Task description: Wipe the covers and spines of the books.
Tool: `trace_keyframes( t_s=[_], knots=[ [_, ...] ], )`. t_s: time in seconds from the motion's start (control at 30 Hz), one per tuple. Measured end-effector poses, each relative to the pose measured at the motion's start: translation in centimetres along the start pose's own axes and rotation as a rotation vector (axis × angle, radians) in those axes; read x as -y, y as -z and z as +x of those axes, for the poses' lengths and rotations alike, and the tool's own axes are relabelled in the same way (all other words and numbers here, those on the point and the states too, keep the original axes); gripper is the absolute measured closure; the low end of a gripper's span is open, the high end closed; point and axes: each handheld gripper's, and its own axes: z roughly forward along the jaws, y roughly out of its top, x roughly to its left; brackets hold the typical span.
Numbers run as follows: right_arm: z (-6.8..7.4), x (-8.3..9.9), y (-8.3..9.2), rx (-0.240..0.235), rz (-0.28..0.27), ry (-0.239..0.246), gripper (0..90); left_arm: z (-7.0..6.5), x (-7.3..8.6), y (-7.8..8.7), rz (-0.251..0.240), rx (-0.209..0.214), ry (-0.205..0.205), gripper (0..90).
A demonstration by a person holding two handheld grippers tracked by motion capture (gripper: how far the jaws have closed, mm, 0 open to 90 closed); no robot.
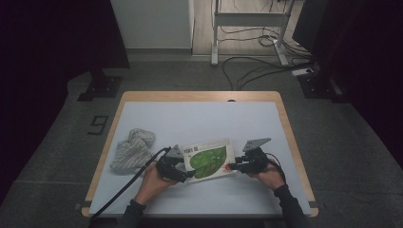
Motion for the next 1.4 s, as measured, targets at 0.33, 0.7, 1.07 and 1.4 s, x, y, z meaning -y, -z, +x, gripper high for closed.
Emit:
trace_keyframes(
  t_s=[0.33,0.7,1.07,1.4],
  knots=[
    [0.2,0.2,0.4,-0.008,-0.012,0.000,58.5,-0.1,-0.4,0.6,0.003,-0.003,-0.016,34.8],
    [-1.0,-0.4,1.0,0.059,-0.023,-0.057,43.2,-0.3,-0.8,0.8,0.005,0.011,-0.035,41.8],
    [-1.8,-1.7,0.0,0.000,-0.039,-0.097,48.8,-0.2,-1.2,1.2,-0.003,0.015,-0.043,48.5],
    [-1.1,-2.1,0.7,0.009,-0.036,-0.083,57.7,0.4,-2.0,1.7,-0.006,0.020,-0.032,56.2]
  ],
)
